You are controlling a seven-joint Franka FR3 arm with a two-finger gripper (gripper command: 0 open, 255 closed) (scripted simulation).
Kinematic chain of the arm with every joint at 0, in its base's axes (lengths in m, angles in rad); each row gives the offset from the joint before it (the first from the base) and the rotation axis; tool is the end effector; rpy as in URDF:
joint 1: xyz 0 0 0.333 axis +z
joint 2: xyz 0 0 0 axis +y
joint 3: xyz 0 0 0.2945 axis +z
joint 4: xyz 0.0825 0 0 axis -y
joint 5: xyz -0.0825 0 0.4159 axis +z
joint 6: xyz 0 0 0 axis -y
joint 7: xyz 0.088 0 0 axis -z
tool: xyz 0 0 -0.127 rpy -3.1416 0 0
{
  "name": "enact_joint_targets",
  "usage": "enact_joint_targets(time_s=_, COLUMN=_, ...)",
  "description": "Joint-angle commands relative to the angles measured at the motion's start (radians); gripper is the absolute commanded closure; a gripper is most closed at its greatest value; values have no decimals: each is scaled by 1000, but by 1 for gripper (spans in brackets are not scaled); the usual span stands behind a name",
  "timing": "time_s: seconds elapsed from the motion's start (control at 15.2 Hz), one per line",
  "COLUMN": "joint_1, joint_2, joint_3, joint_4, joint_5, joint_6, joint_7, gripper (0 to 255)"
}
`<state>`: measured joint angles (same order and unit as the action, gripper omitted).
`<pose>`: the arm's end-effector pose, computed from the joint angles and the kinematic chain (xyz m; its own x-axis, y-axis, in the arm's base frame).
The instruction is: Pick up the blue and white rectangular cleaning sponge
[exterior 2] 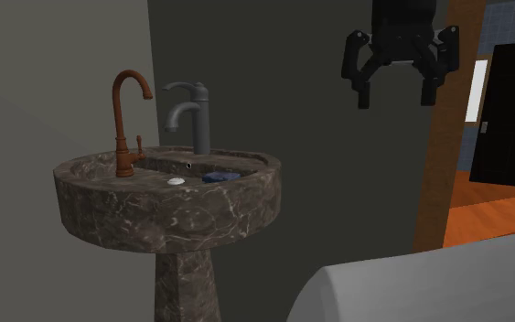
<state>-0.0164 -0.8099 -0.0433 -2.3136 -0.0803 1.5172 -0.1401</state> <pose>0.3416 -0.0341 0.5800 0.9960 0.0888 0.0061 0.0884 -0.9948 0.0501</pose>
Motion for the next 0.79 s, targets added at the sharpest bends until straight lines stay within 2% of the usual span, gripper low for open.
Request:
enact_joint_targets(time_s=0.0, joint_1=0, joint_2=0, joint_3=0, joint_4=0, joint_5=0, joint_6=0, joint_7=0, gripper=0)
enact_joint_targets(time_s=0.73, joint_1=119, joint_2=318, joint_3=5, joint_4=66, joint_5=81, joint_6=271, joint_7=-132, gripper=0)
